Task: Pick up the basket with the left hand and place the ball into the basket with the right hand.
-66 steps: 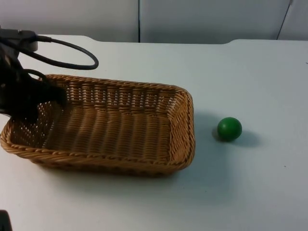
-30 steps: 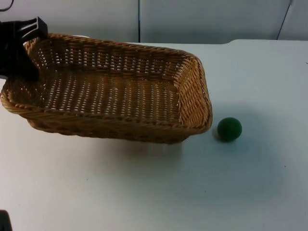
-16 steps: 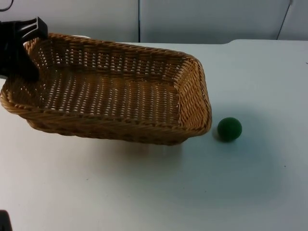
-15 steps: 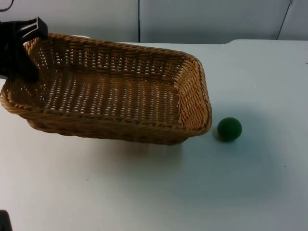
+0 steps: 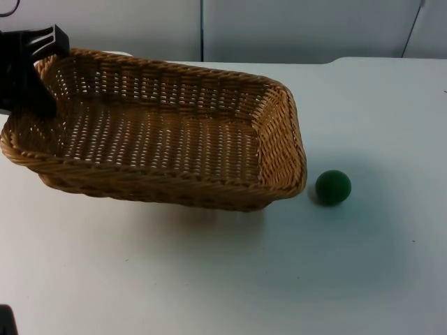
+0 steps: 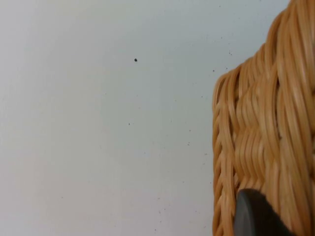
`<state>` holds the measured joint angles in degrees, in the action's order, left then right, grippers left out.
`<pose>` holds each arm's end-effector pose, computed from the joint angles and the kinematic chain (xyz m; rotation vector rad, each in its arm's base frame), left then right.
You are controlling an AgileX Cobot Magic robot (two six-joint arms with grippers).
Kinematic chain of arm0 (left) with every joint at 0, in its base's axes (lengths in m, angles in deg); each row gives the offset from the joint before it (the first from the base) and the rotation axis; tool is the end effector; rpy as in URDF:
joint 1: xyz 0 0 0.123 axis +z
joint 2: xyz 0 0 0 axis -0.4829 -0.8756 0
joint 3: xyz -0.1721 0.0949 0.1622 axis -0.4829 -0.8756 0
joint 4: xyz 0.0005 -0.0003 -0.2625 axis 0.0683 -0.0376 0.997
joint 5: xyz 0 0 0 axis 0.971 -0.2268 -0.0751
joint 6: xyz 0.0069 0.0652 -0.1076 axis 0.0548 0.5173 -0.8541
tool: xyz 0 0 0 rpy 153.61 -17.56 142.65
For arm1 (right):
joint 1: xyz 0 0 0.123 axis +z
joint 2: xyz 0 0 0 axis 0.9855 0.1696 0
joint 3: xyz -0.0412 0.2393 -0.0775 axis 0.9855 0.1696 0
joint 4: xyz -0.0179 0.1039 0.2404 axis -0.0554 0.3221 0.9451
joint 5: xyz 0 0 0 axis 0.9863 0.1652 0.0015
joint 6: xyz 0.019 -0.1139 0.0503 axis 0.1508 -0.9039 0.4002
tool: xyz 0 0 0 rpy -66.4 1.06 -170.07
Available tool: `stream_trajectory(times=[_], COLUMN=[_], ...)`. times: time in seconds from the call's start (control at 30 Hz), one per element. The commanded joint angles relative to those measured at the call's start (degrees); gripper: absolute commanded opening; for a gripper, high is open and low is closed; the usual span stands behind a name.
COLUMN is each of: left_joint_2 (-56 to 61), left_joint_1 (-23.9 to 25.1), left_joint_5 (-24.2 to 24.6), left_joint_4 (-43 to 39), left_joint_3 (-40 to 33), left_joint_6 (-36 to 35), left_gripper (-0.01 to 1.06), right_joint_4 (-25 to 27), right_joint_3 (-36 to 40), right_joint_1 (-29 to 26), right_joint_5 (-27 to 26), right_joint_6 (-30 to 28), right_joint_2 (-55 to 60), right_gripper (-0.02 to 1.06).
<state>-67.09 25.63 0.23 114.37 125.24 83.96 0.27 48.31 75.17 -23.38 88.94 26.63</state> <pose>0.3525 -0.0608 0.1256 -0.1521 2.6280 -0.5408 0.0639 -0.0057 0.2677 0.0910 2.0574 -0.0548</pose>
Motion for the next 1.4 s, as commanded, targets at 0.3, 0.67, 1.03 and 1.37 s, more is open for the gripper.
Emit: stream_trajectory(times=[0.3,0.67,1.03,1.37], left_joint_2=[0.8,0.8,0.8,0.8], left_joint_1=[0.2,0.2,0.2,0.2], left_joint_5=[-0.4,-0.4,-0.4,-0.4], left_joint_4=[1.3,1.3,1.3,1.3], left_joint_3=[0.0,0.0,0.0,0.0], left_joint_6=[-0.1,-0.1,-0.1,-0.1], left_gripper=[0.00,0.00,0.00,0.00], right_joint_4=[0.0,0.0,-1.9,-3.1], right_joint_3=[0.3,0.3,-5.2,-7.6], right_joint_1=[0.2,0.2,0.2,0.2], right_joint_5=[-0.2,-0.3,-7.1,-13.5], right_joint_6=[-0.4,-0.4,-2.1,-1.6], right_joint_2=[-0.2,-0.2,21.0,40.2], right_gripper=[0.00,0.00,0.00,0.00])
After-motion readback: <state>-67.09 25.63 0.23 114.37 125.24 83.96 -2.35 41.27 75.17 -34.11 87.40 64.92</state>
